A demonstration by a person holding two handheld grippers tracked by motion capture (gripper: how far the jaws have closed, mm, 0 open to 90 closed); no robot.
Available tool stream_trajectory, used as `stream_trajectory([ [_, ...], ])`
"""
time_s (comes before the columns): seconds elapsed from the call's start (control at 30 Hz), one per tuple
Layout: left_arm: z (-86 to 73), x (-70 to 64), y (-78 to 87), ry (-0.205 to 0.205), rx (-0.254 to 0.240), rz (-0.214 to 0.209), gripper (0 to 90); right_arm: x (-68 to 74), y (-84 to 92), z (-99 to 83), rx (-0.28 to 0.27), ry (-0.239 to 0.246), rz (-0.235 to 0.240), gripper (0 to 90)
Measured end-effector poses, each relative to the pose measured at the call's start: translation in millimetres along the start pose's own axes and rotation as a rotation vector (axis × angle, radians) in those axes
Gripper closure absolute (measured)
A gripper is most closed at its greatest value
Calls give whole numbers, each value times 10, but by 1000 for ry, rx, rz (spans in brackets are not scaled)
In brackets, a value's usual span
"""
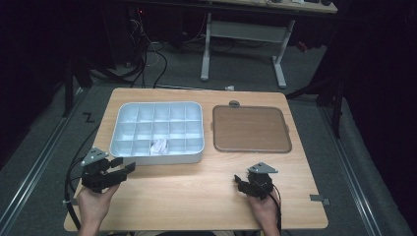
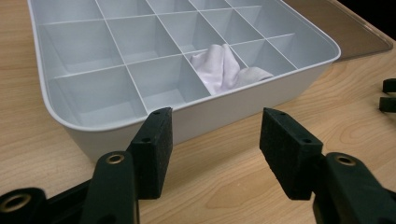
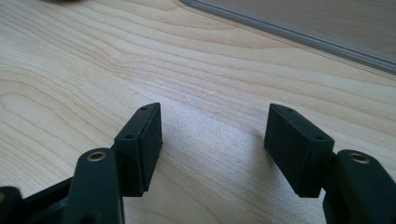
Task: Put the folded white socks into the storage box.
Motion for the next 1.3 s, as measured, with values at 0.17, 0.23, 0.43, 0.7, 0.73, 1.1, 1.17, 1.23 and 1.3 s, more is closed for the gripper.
stream_trajectory([
  [0.17, -36, 21, 3, 14, 2, 3, 447, 0, 0, 1, 0, 0, 1, 374],
  [0.23, -49, 31, 3, 15, 2, 5, 447, 0, 0, 0, 0, -1, 0, 374],
  [0.43, -92, 52, 1, 28, 10, 8, 447, 1, 0, 0, 0, -1, 0, 374],
  [0.7, -164, 83, -10, 37, 17, 10, 446, 1, 0, 0, 0, -1, 0, 373],
  [0.73, -172, 88, -8, 38, 17, 11, 447, 3, 1, -1, 1, -4, 0, 373],
  [1.1, -268, 150, -23, 49, 32, 21, 446, 2, 1, -1, 1, -2, 0, 373],
  [1.17, -288, 170, -33, 55, 36, 25, 446, 1, 0, 0, 0, -1, 0, 374],
  [1.23, -302, 193, -41, 57, 35, 29, 446, 1, 0, 0, 0, 0, 0, 374],
  [1.3, -320, 212, -44, 60, 40, 33, 446, 1, 0, -1, 0, -1, 0, 373],
])
Point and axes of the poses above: each handheld gripper's, and its own axes: y roughly backward along the jaws, z roughly out of its top, x roughly to its left, the point moved 9 cm from there along -y, roughly forward along the jaws, and after that the axes turned 3 degrees about -x, right-handed, at the moved point
